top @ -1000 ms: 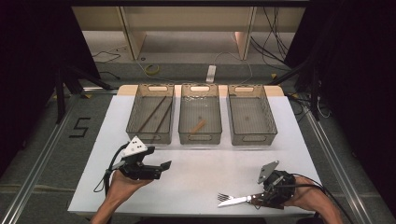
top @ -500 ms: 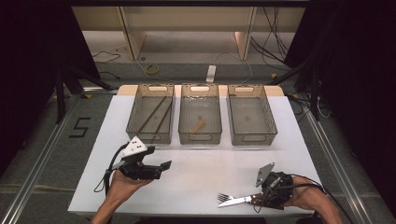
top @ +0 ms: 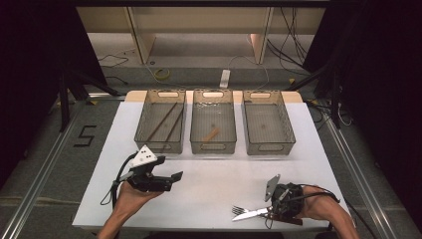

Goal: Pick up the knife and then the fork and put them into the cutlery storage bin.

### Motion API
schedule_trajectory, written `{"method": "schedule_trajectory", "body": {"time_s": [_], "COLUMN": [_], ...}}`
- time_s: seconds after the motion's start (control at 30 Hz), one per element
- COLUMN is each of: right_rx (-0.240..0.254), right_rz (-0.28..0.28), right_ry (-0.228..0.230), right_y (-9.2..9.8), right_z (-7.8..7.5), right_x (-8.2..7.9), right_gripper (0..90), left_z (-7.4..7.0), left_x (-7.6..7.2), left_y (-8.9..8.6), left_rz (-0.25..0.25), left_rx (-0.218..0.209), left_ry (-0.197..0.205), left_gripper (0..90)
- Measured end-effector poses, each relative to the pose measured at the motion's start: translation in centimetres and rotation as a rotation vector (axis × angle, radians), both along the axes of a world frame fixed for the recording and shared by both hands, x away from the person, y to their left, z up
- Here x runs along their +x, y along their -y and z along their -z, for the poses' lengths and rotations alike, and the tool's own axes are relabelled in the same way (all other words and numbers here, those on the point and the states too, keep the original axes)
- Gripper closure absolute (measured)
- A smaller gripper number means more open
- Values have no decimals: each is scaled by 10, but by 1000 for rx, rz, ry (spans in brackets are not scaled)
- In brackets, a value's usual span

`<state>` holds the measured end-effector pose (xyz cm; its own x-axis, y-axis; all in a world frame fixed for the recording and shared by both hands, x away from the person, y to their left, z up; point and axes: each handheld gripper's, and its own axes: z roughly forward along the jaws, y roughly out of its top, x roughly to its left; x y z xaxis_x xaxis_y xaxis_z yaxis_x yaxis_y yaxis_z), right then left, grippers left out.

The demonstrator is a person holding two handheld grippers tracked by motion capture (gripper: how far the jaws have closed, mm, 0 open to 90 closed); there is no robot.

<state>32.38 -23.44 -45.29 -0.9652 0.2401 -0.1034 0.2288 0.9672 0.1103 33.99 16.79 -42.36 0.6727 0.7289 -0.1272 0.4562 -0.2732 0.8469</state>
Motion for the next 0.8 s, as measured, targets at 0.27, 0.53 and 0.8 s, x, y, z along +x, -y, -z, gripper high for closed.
{"method": "schedule_trajectory", "body": {"time_s": [0.27, 0.53, 0.8], "right_rx": [-14, -30, -29], "right_rz": [-26, -74, -98], "right_ry": [-14, 2, 16], "right_y": [-2, -6, -7], "right_z": [0, -1, 0], "right_x": [1, 0, -1], "right_gripper": [656, 698, 744], "left_z": [0, 0, 0], "left_x": [0, 0, 0], "left_y": [0, 2, 2], "left_rz": [2, 9, 10], "left_rx": [-1, 6, 6], "left_ry": [2, -1, -2], "left_gripper": [156, 156, 156]}}
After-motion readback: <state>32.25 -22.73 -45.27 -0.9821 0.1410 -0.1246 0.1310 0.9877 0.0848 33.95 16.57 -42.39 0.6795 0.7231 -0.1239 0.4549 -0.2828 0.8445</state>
